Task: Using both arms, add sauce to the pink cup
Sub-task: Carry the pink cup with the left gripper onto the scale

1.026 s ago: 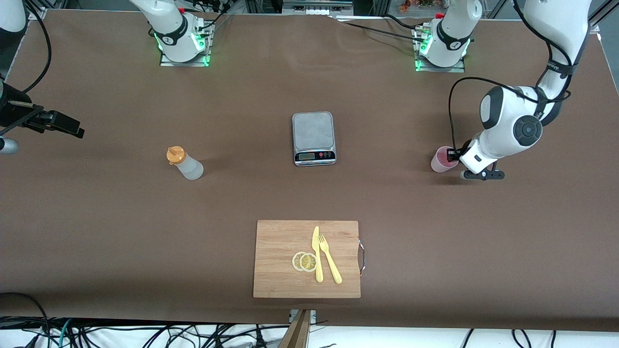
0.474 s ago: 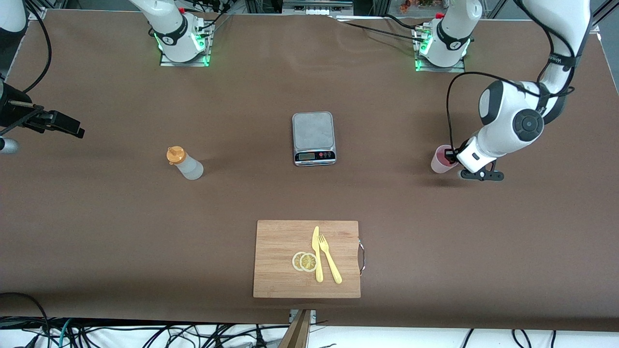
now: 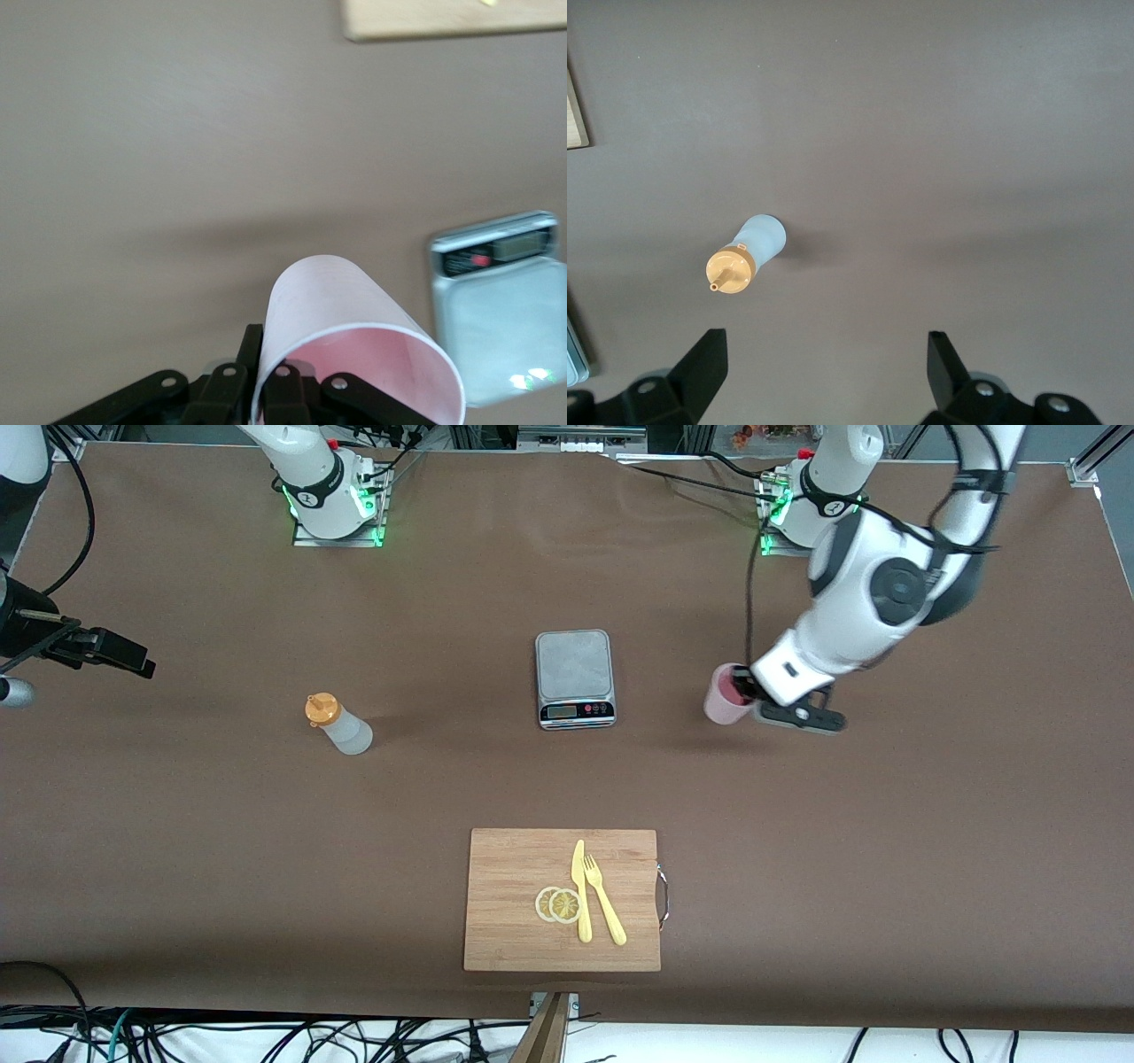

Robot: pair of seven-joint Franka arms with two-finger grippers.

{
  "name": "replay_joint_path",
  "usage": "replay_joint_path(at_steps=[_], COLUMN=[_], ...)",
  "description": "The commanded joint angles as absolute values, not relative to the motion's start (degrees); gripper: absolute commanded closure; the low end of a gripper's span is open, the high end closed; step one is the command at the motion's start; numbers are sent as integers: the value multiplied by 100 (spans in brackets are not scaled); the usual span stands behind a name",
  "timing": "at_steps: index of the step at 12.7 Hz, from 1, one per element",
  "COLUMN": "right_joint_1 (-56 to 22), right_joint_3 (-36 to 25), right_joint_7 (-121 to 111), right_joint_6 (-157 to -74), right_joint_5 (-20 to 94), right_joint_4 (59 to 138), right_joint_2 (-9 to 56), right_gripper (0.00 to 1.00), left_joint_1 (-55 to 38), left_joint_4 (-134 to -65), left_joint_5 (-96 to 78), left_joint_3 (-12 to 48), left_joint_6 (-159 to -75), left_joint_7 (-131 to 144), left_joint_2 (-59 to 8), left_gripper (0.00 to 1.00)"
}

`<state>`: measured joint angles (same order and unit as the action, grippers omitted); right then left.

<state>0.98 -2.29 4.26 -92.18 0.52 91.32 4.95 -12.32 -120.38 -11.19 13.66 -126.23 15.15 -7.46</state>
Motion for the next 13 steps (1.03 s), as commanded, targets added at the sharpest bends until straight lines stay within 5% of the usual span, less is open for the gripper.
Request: replay_joint_path(at_steps=[1,7,13], right_joint_1=[114,105,97], right_joint_3=[-211,-211,-185], right_joint_7=[483,448,492], right_joint_6=[-9132,-9141,-9141], right_joint_5=[70,70,70], right_joint_4=[9079,9079,9079], right_joint_2=[483,483,475], right_gripper=[0,0,0], left_joint_1=[-1975,-3127,-3296], left_joint_4=[-11918,-11154,-11153], left_joint_5=[-1257,-1257,-1239], left_joint_3=[1476,1477,1468], left_joint_6=[-12647,-12937,-13394], left_joint_7=[2563,3901,3920], left_joint_2=[-1027,-2046,-2478], left_gripper=[100,100,100])
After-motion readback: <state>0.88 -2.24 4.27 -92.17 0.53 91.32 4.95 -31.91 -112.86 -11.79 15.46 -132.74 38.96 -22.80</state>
